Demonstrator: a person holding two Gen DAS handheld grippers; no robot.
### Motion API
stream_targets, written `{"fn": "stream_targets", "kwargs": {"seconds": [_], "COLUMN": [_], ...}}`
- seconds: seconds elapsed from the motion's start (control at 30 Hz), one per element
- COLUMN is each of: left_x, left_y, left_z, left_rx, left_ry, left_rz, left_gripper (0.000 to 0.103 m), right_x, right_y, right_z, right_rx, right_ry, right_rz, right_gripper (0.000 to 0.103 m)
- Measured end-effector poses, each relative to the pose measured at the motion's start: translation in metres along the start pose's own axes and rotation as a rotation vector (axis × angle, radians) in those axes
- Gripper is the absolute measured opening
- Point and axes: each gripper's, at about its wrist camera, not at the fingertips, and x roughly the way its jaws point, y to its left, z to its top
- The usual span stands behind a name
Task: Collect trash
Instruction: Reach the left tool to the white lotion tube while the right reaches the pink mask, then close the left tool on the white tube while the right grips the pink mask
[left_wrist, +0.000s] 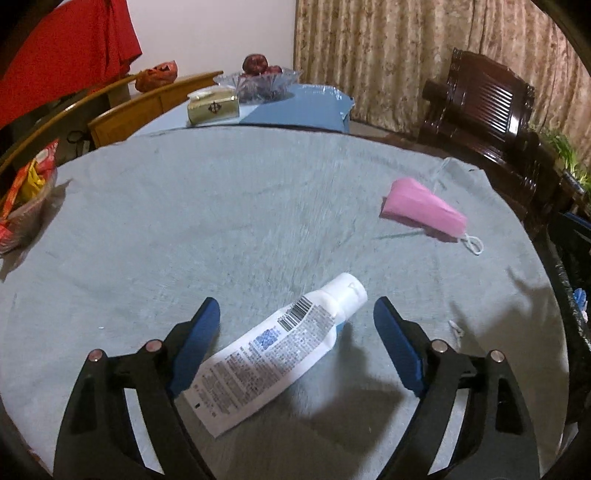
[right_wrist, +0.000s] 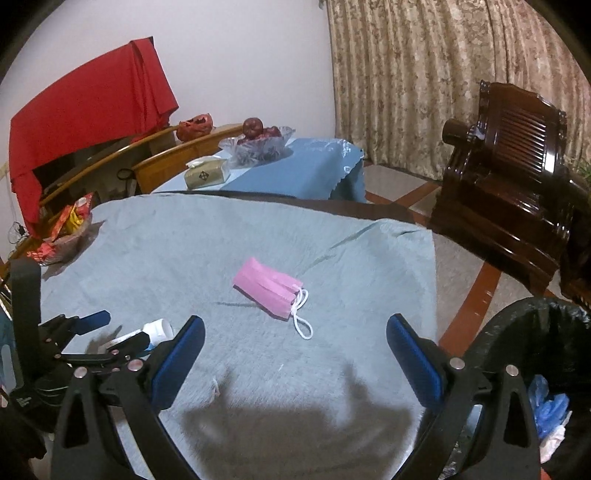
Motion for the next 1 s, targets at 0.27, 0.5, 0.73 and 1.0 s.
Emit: {"fn": "stream_targets", "kwargs": {"seconds": [0.27, 0.5, 0.73, 1.0], "left_x": [0.022, 0.037, 0.042, 0.032], "left_y": [0.0, 0.003, 0.003, 0.007], "left_z": [-0.003, 0.008, 0.011, 0.002], "left_rx": [-0.029, -0.096, -0.085, -0.081], "left_ry": [0.055, 0.088, 0.082, 0.064], "left_rz": [0.003, 0.045, 0.044, 0.029], "left_gripper": [0.076, 0.073, 0.072, 0.056], "right_x": [0.016, 0.024, 0.034, 0.045], "right_y": [0.001, 0.001, 0.001, 0.002], "right_z": [-0.001, 0.001, 0.005, 0.008], "right_rx": [-0.005, -0.005, -0.01, -0.016], "right_ry": [0.015, 0.018, 0.015, 0.019], "right_rz": [0.003, 0.007, 0.014, 0.019], "right_gripper": [0.097, 0.097, 0.097, 0.097]}}
